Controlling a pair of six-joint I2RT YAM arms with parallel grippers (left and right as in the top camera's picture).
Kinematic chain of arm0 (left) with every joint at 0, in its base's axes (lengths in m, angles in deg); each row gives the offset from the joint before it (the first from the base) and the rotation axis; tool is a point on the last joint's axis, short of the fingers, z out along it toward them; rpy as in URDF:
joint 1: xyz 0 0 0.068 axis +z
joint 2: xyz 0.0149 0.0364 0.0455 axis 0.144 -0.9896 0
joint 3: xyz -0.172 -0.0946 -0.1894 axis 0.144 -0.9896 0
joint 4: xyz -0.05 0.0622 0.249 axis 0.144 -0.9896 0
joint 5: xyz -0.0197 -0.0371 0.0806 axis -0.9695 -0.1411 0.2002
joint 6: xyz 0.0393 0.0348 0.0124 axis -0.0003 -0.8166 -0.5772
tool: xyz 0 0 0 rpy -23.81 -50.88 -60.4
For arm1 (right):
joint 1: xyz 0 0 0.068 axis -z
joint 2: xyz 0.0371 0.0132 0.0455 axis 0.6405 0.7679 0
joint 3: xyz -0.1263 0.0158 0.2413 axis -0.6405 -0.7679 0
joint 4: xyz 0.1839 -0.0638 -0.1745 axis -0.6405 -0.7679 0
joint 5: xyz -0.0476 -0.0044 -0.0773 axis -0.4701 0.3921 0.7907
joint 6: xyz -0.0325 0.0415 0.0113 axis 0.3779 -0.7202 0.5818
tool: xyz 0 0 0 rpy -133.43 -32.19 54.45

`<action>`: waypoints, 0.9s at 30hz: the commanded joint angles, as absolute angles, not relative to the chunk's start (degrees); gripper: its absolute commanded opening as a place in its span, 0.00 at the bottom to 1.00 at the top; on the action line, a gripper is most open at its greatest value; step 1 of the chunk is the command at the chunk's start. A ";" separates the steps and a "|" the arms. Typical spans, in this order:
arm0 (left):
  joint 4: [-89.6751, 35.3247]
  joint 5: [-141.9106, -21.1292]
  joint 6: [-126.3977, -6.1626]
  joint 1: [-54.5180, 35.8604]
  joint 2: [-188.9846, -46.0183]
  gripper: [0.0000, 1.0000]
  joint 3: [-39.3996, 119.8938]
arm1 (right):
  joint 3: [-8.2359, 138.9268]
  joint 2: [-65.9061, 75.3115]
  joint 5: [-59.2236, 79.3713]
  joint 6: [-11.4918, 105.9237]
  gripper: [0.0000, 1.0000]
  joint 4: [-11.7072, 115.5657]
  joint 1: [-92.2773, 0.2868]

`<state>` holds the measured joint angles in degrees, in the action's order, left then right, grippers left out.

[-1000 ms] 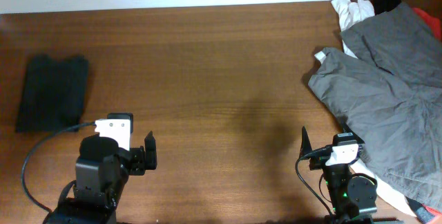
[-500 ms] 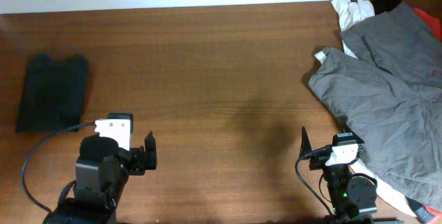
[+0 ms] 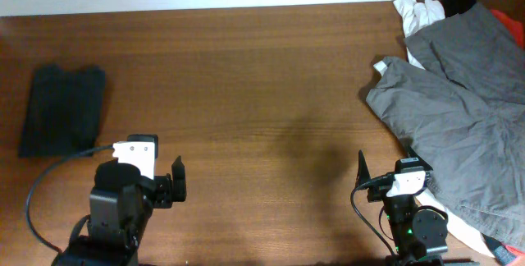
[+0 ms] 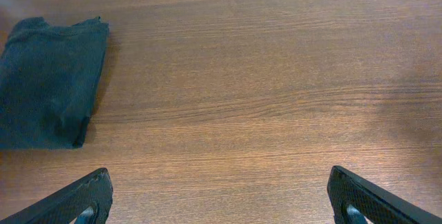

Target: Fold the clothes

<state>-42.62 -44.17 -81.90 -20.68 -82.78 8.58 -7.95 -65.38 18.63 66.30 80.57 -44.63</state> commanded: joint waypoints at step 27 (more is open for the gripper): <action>2.28 -53.54 -84.32 -8.86 -46.15 0.99 -39.14 | -8.21 -65.82 18.13 66.69 0.99 80.16 -44.30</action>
